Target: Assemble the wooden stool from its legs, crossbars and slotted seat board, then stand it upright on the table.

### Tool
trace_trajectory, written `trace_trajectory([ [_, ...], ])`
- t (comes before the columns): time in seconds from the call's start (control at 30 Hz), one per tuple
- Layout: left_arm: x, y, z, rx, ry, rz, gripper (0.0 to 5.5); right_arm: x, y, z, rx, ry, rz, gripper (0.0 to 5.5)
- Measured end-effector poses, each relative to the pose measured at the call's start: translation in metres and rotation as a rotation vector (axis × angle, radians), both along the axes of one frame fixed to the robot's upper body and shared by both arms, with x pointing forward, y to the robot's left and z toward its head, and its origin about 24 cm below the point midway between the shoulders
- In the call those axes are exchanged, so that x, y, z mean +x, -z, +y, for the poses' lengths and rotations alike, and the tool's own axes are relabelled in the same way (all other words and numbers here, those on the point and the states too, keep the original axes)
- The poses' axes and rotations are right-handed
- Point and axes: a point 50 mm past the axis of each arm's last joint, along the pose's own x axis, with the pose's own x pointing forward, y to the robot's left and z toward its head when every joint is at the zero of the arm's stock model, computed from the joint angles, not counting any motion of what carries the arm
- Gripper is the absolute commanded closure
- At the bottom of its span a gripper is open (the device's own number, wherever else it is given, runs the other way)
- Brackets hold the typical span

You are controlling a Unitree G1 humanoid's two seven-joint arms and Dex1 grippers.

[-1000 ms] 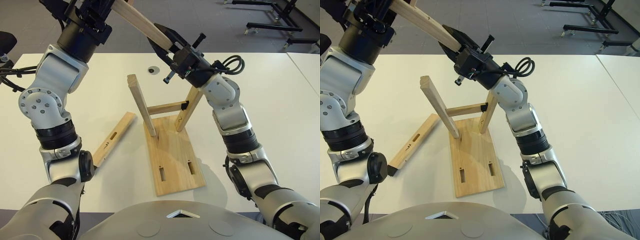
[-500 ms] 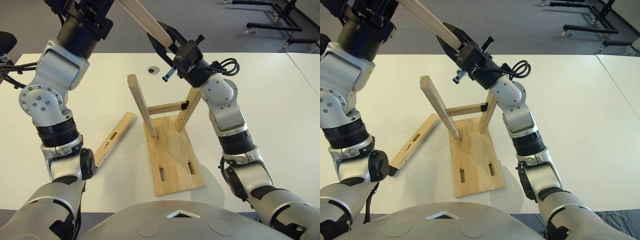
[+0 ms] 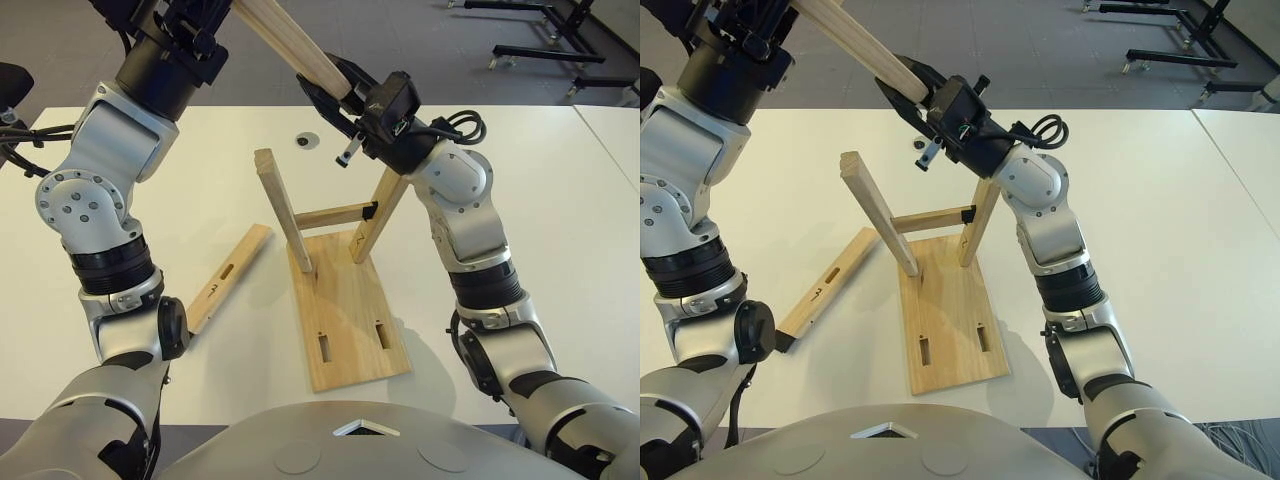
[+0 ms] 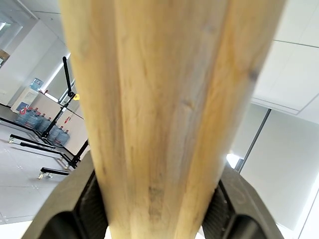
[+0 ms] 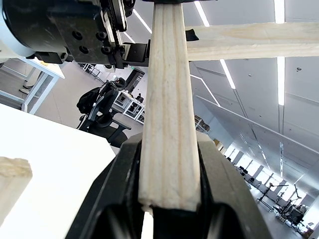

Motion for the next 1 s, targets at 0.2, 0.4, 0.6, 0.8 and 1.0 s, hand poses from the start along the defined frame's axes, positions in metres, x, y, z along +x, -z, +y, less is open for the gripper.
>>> trace_trajectory([
  [0.2, 0.0, 0.002, 0.001, -0.011, -0.005, -0.025, 3.43, -0.001, -0.001, 0.001, -0.008, 0.003, -0.006, 4.47],
  [0.4, 0.003, 0.001, 0.008, -0.054, -0.059, -0.044, 3.46, 0.001, 0.001, 0.006, -0.012, 0.021, 0.022, 3.6],
  [0.6, 0.003, 0.0, 0.012, -0.067, -0.078, -0.053, 3.46, 0.001, -0.004, 0.003, 0.11, -0.02, 0.148, 2.52],
  [0.8, 0.007, -0.002, 0.034, -0.125, -0.162, -0.057, 3.46, -0.012, -0.032, -0.021, 0.37, -0.174, 0.253, 1.78],
  [1.0, -0.012, -0.026, 0.075, -0.168, -0.217, -0.218, 3.46, -0.039, -0.061, -0.05, 0.461, -0.448, 0.357, 1.78],
])
